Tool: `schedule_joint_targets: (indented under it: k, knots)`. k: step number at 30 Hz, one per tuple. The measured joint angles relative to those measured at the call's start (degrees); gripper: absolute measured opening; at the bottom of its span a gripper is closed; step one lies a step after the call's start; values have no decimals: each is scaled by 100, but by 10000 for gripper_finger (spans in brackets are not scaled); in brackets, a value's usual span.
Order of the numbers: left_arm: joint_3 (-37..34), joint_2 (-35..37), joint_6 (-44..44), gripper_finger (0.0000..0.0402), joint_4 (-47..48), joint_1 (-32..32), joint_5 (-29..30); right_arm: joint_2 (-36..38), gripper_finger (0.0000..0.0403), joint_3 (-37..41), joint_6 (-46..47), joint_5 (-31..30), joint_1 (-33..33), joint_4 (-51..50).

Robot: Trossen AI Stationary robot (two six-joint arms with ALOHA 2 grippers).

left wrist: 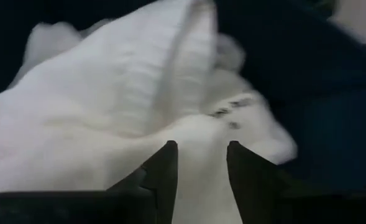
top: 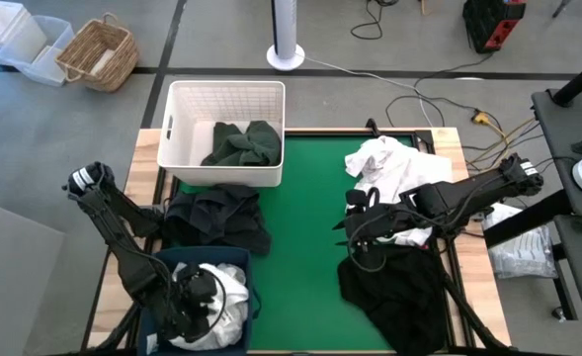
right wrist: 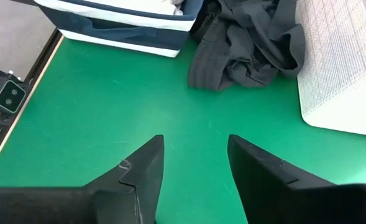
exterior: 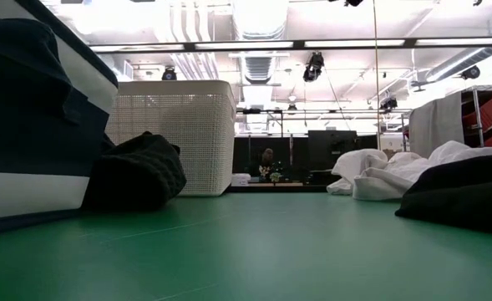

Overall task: Sort clothes
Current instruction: Put the white shorts into the blue bin, then put the black shorts into the white bin

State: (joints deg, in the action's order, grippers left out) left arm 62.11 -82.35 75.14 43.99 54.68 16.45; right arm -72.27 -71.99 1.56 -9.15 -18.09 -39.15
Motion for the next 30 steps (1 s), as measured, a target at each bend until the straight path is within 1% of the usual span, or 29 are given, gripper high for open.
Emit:
schedule_joint_targets:
  k: [3, 6, 9, 13, 16, 20, 22, 24, 26, 28, 30]
  knots:
    - [265, 0, -372, 123, 14, 0, 88, 0, 177, 0, 9, -2, 0, -129]
    - [555, 0, -906, 121, 90, 0, 358, 0, 177, 2, 118, -3, 0, -342]
    - [853, 0, -1459, 119, 245, 0, 786, 0, 170, 2, 278, -4, 0, -644]
    - [1205, -2, -1902, 118, 664, 0, 1216, 0, 157, 2, 555, -7, 0, -981]
    - [1372, -2, -2312, 118, 885, 2, 1816, 0, 147, 11, 677, -7, 0, -1182]
    - [1379, -2, -2933, 118, 1008, -8, 2843, 0, 135, 49, 661, -6, 0, -1262]
    - [1305, -2, -3180, 118, 1067, -15, 3220, 0, 129, 98, 608, -7, 0, -1266]
    - [1225, -2, -3279, 118, 1096, -58, 3419, 0, 124, 172, 502, -17, 0, -1244]
    - [1180, -2, -3289, 118, 1155, -127, 3532, 0, 119, 253, 456, -195, -4, -1224]
    - [1148, -2, -3289, 118, 1159, -222, 3564, 0, 114, 373, 362, -403, -4, -1158]
    - [1120, -3, -3317, 118, 1172, -319, 3569, 16, 110, 540, 217, -464, -2, -997]
